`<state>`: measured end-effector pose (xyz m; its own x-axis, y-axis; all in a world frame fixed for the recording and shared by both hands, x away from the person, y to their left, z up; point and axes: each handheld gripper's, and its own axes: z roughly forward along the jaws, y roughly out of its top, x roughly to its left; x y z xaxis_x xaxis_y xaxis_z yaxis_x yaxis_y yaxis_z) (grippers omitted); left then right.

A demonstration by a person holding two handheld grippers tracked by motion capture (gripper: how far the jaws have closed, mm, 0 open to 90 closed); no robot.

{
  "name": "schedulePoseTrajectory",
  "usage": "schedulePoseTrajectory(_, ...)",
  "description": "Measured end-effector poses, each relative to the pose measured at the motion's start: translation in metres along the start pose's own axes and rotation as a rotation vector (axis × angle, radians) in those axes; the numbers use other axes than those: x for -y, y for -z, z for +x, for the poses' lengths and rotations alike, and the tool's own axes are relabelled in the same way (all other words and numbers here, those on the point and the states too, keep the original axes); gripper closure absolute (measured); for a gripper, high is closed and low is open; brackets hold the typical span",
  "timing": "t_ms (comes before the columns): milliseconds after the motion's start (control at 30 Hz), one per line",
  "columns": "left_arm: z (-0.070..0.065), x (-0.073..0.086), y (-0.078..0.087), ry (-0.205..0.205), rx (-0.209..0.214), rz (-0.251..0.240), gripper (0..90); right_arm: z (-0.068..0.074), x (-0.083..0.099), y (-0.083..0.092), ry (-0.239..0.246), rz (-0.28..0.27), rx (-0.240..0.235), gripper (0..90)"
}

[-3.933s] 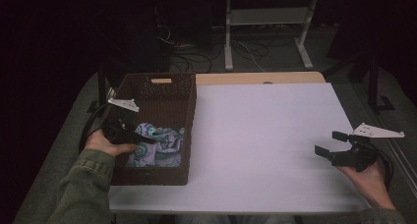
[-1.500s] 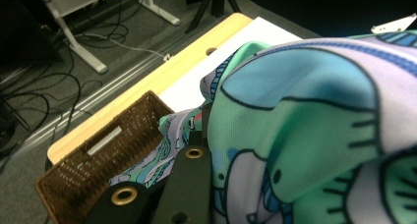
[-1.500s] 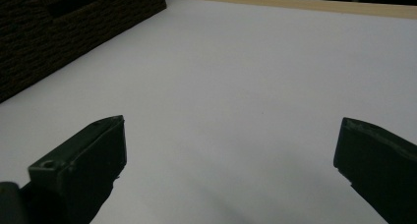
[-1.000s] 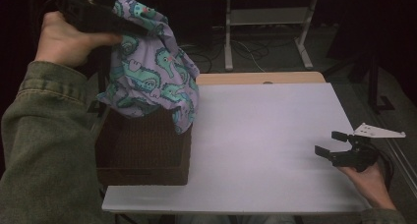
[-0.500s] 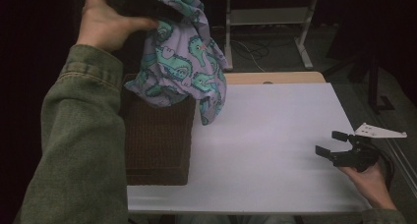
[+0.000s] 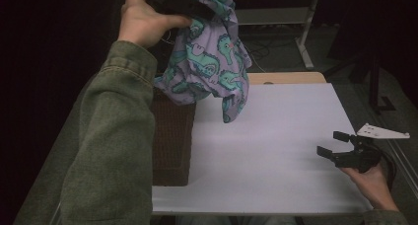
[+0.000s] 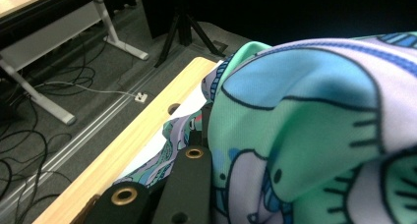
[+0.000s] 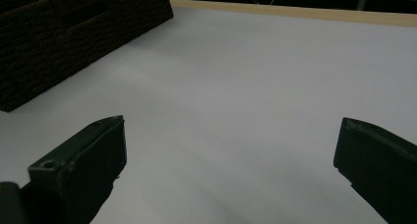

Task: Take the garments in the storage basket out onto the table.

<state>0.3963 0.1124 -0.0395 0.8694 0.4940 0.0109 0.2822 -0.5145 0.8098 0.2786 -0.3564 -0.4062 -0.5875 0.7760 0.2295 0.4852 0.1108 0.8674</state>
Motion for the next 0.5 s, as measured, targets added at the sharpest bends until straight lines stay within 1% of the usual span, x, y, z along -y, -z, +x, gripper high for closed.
schedulePoseTrajectory(33,-0.001,-0.001,-0.004,-0.003,0.004,-0.003,82.9,0.000,0.000,0.000,-0.001,0.001,0.000,0.0)
schedulePoseTrajectory(167,-0.003,-0.005,-0.015,0.008,0.009,-0.031,82.9,0.000,0.000,0.000,0.005,-0.001,-0.003,0.0)
schedulePoseTrajectory(233,-0.004,-0.007,-0.020,0.004,0.007,-0.037,82.9,0.000,0.000,0.000,0.005,-0.001,-0.002,0.0)
schedulePoseTrajectory(267,-0.004,-0.007,-0.023,0.008,0.014,-0.040,82.9,0.001,0.000,0.000,0.005,0.001,-0.003,0.0)
schedulePoseTrajectory(333,-0.005,-0.008,-0.029,0.007,0.008,-0.040,82.9,0.001,0.000,0.000,0.006,0.003,-0.003,0.0)
schedulePoseTrajectory(367,-0.005,-0.008,-0.029,0.007,0.008,-0.040,82.9,0.001,0.000,0.000,0.006,0.003,-0.003,0.0)
schedulePoseTrajectory(433,-0.005,-0.009,-0.038,0.005,0.015,-0.050,82.9,0.001,0.000,0.000,0.012,0.004,-0.003,0.0)
schedulePoseTrajectory(500,-0.005,-0.009,-0.044,0.005,0.012,-0.054,82.9,0.001,0.000,0.000,0.013,0.004,-0.003,0.0)
